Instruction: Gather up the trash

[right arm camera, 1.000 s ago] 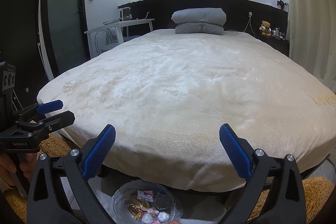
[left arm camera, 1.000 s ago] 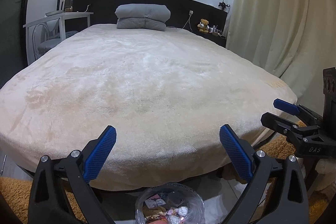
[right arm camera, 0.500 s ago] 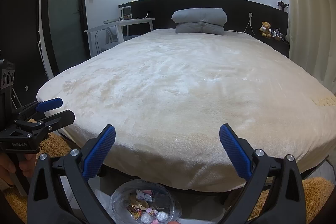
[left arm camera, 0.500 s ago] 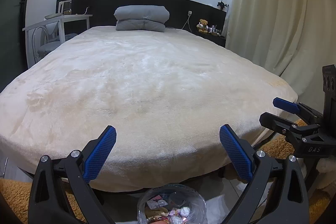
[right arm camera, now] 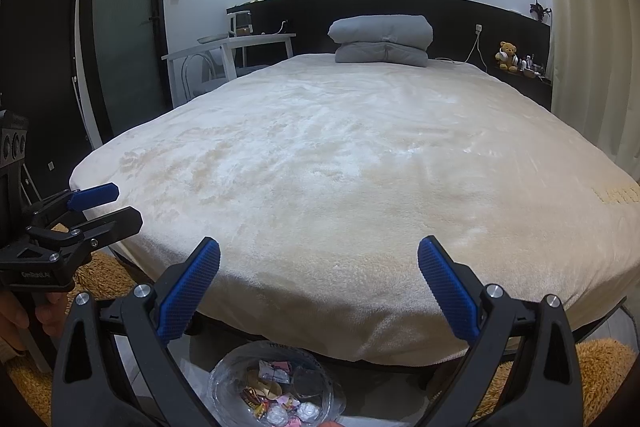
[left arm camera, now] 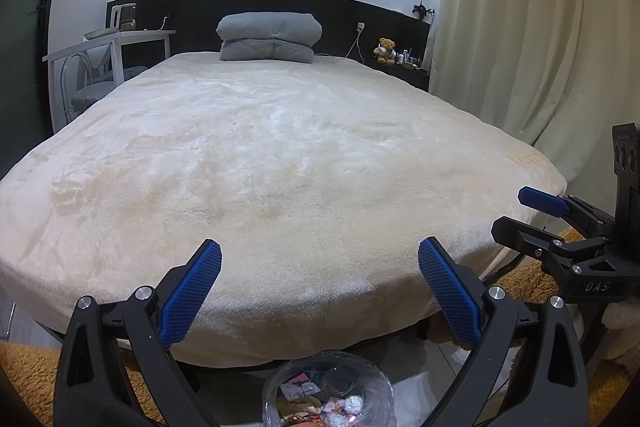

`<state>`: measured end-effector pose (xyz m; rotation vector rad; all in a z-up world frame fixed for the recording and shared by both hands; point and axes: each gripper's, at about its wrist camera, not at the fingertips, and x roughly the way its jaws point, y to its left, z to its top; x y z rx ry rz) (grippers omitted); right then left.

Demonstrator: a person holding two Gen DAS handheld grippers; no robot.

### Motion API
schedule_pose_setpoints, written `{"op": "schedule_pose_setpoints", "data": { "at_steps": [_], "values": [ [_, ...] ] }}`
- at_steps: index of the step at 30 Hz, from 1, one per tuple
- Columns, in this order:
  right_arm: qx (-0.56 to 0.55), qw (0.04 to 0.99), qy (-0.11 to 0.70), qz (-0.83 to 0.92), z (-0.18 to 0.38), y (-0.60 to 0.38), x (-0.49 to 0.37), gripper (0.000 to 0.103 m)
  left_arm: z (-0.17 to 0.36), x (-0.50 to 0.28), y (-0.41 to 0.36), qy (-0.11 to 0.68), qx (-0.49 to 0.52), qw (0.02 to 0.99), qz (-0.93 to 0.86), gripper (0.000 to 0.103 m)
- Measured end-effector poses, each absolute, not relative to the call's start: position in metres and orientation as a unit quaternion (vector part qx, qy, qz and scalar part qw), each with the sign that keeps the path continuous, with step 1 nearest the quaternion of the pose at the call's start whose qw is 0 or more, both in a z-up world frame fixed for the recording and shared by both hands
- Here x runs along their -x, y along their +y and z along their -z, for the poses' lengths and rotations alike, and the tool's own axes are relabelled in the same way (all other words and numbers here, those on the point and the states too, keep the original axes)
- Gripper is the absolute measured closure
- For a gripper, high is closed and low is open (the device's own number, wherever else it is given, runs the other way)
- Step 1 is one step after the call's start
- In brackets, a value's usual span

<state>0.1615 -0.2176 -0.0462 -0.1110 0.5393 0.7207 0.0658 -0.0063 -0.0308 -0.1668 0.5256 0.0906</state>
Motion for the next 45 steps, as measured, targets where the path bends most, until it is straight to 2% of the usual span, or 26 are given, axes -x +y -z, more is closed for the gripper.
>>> {"op": "schedule_pose_setpoints", "data": {
  "at_steps": [45],
  "values": [
    [0.058, 0.898, 0.261, -0.35, 0.0473, -0.2169, -0.161, 0.005, 0.0287, -0.0648, -0.0051, 0.257, 0.08, 0.962, -0.044, 0.006]
  ]
}}
